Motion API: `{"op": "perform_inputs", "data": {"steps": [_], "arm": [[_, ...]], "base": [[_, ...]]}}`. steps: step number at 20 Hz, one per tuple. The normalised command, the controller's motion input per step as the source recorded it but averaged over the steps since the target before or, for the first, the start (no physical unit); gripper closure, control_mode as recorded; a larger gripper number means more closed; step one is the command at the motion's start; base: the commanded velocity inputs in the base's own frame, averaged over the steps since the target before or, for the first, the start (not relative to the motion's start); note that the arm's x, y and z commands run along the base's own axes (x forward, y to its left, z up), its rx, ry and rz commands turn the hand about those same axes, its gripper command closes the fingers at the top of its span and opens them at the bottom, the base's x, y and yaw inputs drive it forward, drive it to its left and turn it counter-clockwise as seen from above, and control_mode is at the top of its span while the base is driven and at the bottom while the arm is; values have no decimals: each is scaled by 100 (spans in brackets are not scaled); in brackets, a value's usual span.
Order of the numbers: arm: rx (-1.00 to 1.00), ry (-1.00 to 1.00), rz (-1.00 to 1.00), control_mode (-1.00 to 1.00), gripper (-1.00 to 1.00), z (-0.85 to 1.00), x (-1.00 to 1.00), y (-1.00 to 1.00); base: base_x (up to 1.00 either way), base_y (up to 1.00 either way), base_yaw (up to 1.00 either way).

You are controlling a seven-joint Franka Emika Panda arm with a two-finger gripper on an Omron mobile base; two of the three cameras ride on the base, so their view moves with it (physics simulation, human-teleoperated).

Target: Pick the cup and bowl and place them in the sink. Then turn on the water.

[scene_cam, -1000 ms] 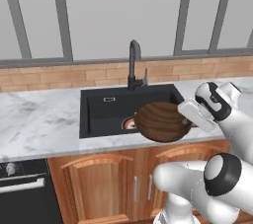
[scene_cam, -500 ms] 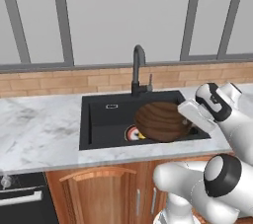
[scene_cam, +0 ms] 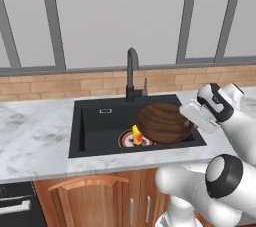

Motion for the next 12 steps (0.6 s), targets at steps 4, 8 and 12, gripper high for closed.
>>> {"op": "perform_inputs", "data": {"steps": [4, 8, 12], "arm": [[0, 0, 0, 100, 100, 0, 0, 0], [0, 0, 0, 100, 100, 0, 0, 0], [0, 0, 0, 100, 100, 0, 0, 0]], "base": [[5, -28, -3], [22, -21, -3], [36, -11, -4]]}}
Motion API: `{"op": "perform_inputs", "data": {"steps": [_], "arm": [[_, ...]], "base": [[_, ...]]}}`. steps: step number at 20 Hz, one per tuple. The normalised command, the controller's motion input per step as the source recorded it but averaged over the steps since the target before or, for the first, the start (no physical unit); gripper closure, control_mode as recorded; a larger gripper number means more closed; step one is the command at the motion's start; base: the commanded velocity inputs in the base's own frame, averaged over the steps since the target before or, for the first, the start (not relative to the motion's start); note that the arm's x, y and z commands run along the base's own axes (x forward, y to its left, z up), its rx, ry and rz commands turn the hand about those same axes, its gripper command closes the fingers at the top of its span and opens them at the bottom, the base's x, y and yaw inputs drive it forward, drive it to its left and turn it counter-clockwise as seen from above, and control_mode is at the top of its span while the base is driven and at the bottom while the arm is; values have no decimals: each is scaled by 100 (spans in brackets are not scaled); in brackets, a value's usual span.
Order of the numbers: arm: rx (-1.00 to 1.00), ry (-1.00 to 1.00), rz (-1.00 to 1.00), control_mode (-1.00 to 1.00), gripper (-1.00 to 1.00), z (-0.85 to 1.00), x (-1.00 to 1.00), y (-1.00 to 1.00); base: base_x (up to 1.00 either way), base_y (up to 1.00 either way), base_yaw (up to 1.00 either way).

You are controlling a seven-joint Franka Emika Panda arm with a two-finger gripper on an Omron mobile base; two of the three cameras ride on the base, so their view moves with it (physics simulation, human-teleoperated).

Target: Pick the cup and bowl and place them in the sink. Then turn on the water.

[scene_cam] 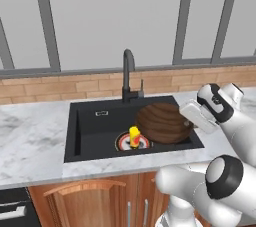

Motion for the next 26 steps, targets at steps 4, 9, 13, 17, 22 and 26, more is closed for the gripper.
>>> {"op": "perform_inputs", "data": {"steps": [4, 9, 13, 17, 22, 26], "arm": [[0, 0, 0, 100, 100, 0, 0, 0], [0, 0, 0, 100, 100, 0, 0, 0], [0, 0, 0, 100, 100, 0, 0, 0], [0, 0, 0, 100, 100, 0, 0, 0], [0, 0, 0, 100, 100, 0, 0, 0], [0, 0, 0, 100, 100, 0, 0, 0]], "base": [[32, -1, 0], [0, 0, 0], [0, 0, 0], [0, 0, 0], [0, 0, 0], [0, 0, 0]]}}
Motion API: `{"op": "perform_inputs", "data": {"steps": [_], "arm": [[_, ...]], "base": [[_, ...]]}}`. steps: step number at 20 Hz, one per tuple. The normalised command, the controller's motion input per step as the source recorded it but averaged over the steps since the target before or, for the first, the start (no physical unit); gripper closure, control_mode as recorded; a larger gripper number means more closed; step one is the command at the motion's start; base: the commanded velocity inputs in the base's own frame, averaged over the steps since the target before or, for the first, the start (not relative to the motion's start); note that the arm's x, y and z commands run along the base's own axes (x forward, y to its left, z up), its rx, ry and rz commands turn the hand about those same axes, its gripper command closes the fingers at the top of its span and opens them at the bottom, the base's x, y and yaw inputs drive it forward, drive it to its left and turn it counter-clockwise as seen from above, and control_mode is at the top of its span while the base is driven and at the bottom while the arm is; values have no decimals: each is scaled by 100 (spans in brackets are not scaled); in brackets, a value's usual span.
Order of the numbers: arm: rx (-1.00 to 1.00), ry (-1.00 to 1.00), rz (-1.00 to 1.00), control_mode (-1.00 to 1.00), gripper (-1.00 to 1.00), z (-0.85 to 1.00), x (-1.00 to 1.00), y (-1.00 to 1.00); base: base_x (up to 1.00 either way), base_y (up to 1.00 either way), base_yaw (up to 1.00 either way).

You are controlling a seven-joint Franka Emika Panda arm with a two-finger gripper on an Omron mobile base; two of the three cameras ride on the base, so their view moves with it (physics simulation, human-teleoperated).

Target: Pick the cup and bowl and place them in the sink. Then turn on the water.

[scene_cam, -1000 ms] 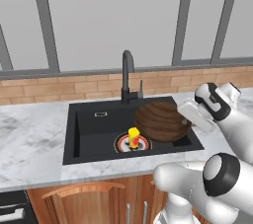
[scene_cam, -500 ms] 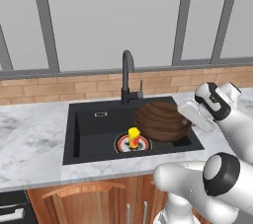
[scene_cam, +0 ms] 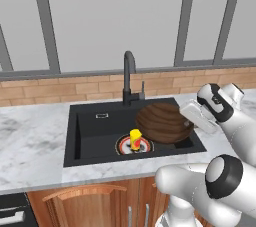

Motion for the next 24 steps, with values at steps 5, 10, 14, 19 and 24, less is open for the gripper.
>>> {"op": "perform_inputs", "data": {"steps": [5, 10, 14, 19, 24], "arm": [[0, 0, 0, 100, 100, 0, 0, 0], [0, 0, 0, -100, 100, 0, 0, 0], [0, 0, 0, -100, 100, 0, 0, 0], [0, 0, 0, -100, 100, 0, 0, 0], [0, 3, 0, -100, 100, 0, 5, 0]], "base": [[0, 0, 0], [0, 0, 0], [0, 0, 0], [0, 0, 0], [0, 0, 0]]}}
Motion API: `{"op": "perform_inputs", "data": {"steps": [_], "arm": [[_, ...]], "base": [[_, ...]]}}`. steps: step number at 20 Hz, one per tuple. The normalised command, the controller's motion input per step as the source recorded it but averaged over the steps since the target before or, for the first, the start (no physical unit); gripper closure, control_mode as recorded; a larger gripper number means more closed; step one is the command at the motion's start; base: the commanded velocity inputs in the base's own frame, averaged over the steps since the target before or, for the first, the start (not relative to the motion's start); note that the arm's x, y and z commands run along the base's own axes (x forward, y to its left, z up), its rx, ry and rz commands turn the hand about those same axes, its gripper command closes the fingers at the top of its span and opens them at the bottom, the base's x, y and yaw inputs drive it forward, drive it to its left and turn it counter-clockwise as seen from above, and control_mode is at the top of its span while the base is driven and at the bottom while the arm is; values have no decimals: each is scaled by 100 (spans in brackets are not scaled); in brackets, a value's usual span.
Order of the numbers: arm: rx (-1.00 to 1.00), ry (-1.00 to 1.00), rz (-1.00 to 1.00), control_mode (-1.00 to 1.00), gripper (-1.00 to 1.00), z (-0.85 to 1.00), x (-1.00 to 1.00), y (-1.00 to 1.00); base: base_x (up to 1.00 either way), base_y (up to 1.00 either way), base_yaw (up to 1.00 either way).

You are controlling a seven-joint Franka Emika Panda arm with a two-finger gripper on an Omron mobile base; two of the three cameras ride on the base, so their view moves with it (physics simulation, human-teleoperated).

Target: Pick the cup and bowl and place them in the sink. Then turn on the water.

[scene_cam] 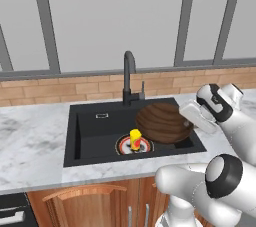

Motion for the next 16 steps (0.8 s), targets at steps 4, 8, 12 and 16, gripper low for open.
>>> {"op": "perform_inputs", "data": {"steps": [4, 8, 12, 16], "arm": [[6, 14, 5, -100, 100, 0, 27, -10], [7, 23, 8, -100, 100, 0, 36, -12], [2, 7, 13, -100, 100, -5, 16, 1], [0, -2, 5, -100, 100, -9, 0, 22]], "base": [[0, 0, 0], [0, 0, 0], [0, 0, 0], [0, 0, 0]]}}
